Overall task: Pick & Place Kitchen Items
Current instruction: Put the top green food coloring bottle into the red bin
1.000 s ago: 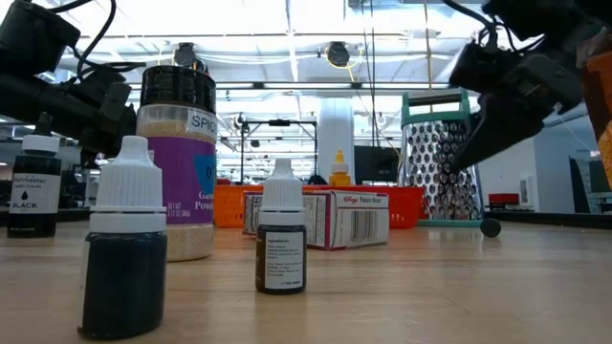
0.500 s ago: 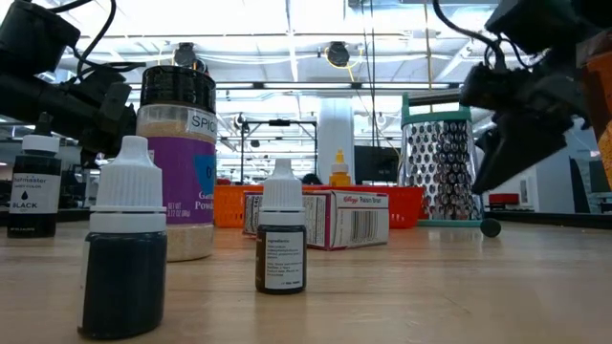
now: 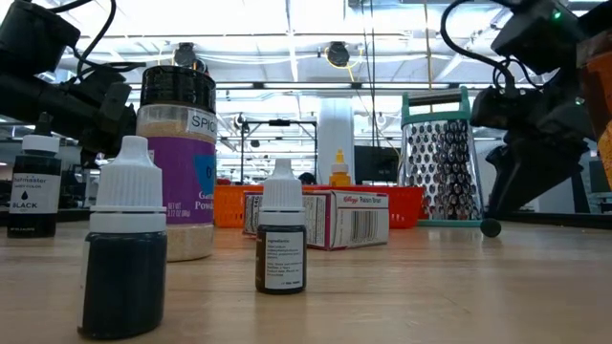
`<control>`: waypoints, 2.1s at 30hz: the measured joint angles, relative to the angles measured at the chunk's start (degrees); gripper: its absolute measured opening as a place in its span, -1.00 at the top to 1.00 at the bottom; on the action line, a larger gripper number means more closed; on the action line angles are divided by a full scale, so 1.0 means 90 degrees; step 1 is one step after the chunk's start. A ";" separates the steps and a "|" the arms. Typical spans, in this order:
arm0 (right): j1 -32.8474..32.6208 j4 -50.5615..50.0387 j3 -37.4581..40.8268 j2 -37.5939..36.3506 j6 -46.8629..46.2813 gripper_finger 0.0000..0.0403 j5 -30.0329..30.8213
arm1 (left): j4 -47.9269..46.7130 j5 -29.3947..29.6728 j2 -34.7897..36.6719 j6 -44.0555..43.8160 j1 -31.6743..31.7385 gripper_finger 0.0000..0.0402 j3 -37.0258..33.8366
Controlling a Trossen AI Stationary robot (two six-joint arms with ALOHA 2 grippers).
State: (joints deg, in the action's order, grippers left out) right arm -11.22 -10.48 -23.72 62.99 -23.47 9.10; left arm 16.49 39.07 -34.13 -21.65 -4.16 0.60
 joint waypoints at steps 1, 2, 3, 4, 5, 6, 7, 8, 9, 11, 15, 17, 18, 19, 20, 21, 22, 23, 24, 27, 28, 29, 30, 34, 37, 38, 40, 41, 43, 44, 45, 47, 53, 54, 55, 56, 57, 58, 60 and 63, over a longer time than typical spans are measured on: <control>0.0000 0.0000 0.0013 0.0025 -0.0014 0.30 0.0000 | 0.0001 0.0000 0.0001 0.0000 0.0000 0.30 0.0000; 0.0002 0.0011 0.0018 0.0070 -0.0014 0.30 0.0004 | 0.0002 0.0000 0.0001 -0.0001 0.0000 0.30 0.0000; 0.0002 0.0058 0.0018 0.0133 -0.0014 0.30 0.0002 | 0.0002 0.0000 0.0000 0.0000 0.0002 0.30 0.0000; 0.0002 0.0135 0.0021 0.0202 -0.0011 0.30 0.0007 | 0.0001 0.0000 0.0001 0.0000 0.0001 0.30 0.0000; 0.0002 0.0249 0.0021 0.0280 -0.0004 0.30 0.0035 | 0.0002 0.0000 0.0002 0.0000 0.0001 0.30 0.0000; 0.0002 0.0377 0.0021 0.0364 0.0016 0.30 0.0123 | 0.0002 0.0000 0.0002 0.0000 0.0002 0.30 0.0000; 0.0002 0.0470 0.0021 0.0437 0.0029 0.30 0.0157 | 0.0000 0.0000 0.0000 0.0000 0.0001 0.30 0.0000; 0.0006 0.0507 0.0021 0.0510 0.0068 0.30 0.0160 | 0.0000 0.0000 0.0002 0.0000 0.0000 0.30 0.0000; 0.0007 0.0528 0.0021 0.0594 0.0093 0.30 0.0170 | 0.0000 0.0000 0.0002 0.0000 0.0002 0.30 0.0000; 0.0007 0.0608 0.0023 0.0746 0.0098 0.30 0.0163 | 0.0000 0.0000 0.0001 -0.0001 0.0000 0.30 0.0000; 0.0005 0.0980 0.0023 0.0908 0.0181 0.30 0.0151 | -0.0012 0.0000 0.0000 0.0000 0.0002 0.30 0.0000; 0.0005 0.1088 0.0023 0.0911 0.0257 0.30 0.0151 | -0.0016 0.0000 0.0000 0.0000 0.0001 0.30 0.0000; 0.0006 0.1098 0.0019 0.0908 0.0307 0.30 0.0158 | -0.0017 0.0000 0.0002 0.0000 0.0002 0.30 0.0000; 0.0016 0.1096 0.0018 0.0910 0.0352 0.30 0.0178 | -0.0019 0.0000 0.0002 0.0000 0.0001 0.30 0.0000; 0.0035 0.1093 0.0018 0.0913 0.0362 0.30 0.0206 | -0.0024 0.0000 0.0001 0.0000 0.0001 0.30 0.0000; 0.0044 0.1098 0.0018 0.0910 0.0360 0.30 0.0282 | -0.0031 0.0000 0.0001 0.0000 0.0000 0.30 0.0000; 0.0045 0.1117 0.0018 0.0910 0.0355 0.30 0.0341 | -0.0045 0.0000 0.0001 0.0000 0.0001 0.30 0.0000; 0.0049 0.1168 0.0018 0.0911 0.0353 0.30 0.0345 | -0.0051 0.0000 0.0000 0.0002 0.0002 0.30 0.0000; 0.0049 0.1269 0.0018 0.0913 0.0351 0.30 0.0340 | -0.0050 0.0000 0.0002 0.0000 0.0001 0.30 0.0000; 0.0044 0.1608 0.0010 0.0911 0.0350 0.30 0.0335 | -0.0049 0.0001 0.0001 0.0017 0.0001 0.30 0.0000; 0.0044 0.1609 0.0011 0.0910 0.0359 0.30 0.0335 | -0.0049 0.0002 0.0002 0.0022 0.0002 0.30 0.0000; 0.0044 0.1568 0.0011 0.0921 0.0359 0.30 0.0335 | -0.0049 0.0002 0.0000 0.0018 0.0000 0.30 0.0000; 0.0044 0.1559 0.0011 0.0966 0.0352 0.30 0.0335 | -0.0049 0.0002 0.0000 0.0017 0.0000 0.30 0.0000; 0.0044 0.1734 0.0011 0.1322 0.0338 0.30 0.0321 | -0.0046 0.0002 0.0000 0.0019 0.0002 0.30 0.0000; 0.0044 0.2029 0.0011 0.1706 0.0359 0.30 0.0353 | -0.0051 0.0002 0.0002 0.0019 0.0002 0.30 0.0002; 0.0044 0.2139 0.0002 0.1810 0.0375 0.30 0.0398 | -0.0054 0.0002 0.0000 0.0020 0.0002 0.30 0.0001; 0.0037 0.2207 -0.0006 0.1943 0.0330 0.33 0.0509 | -0.0038 0.0002 0.0002 0.0020 0.0001 0.30 0.0000; 0.0036 0.2210 -0.0007 0.1983 0.0270 0.36 0.0525 | -0.0043 0.0002 0.0000 0.0018 0.0002 0.30 0.0002; 0.0036 0.2201 -0.0006 0.1997 0.0203 0.46 0.0539 | -0.0048 0.0000 0.0000 0.0020 0.0000 0.30 0.0002; 0.0036 0.2198 -0.0005 0.1983 0.0200 0.53 0.0552 | -0.0044 0.0000 0.0002 0.0020 0.0002 0.30 0.0002; 0.0039 0.2198 -0.0004 0.1962 0.0196 0.60 0.0554 | -0.0049 0.0002 0.0000 0.0020 0.0001 0.30 0.0002; 0.0039 0.2191 -0.0001 0.1870 0.0192 0.73 0.0548 | -0.0046 0.0002 0.0000 0.0020 0.0002 0.30 0.0002; 0.0039 0.2136 0.0023 0.1419 0.0225 0.74 0.0448 | -0.0046 0.0000 0.0000 0.0020 0.0001 0.30 0.0002; 0.0041 0.2144 0.0023 0.1329 0.0227 0.74 0.0462 | -0.0045 0.0000 0.0000 0.0020 0.0001 0.30 0.0002; 0.0041 0.2140 0.0023 0.1240 0.0232 0.74 0.0472 | -0.0044 0.0000 0.0001 0.0019 0.0000 0.30 0.0002; 0.0041 0.2140 0.0016 0.1153 0.0253 0.74 0.0511 | -0.0044 0.0000 0.0000 0.0015 0.0002 0.30 0.0002; 0.0041 0.2133 -0.0011 0.1065 0.0288 0.74 0.0617 | -0.0044 0.0000 0.0000 0.0015 0.0000 0.30 0.0002; 0.0041 0.2137 -0.0053 0.0984 0.0335 0.74 0.0701 | -0.0042 0.0000 0.0000 0.0015 0.0002 0.30 0.0002; 0.0050 0.2152 -0.0169 0.0821 0.0439 0.74 0.0915 | -0.0041 0.0000 0.0000 0.0012 0.0001 0.30 0.0002; 0.0142 0.2176 -0.0414 0.0695 0.0687 0.74 0.1153 | -0.0034 0.0000 0.0000 0.0009 0.0001 0.30 0.0002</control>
State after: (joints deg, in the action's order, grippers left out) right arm -9.95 9.11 -27.44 69.24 -17.29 19.48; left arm 16.19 39.07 -34.13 -21.57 -4.15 0.62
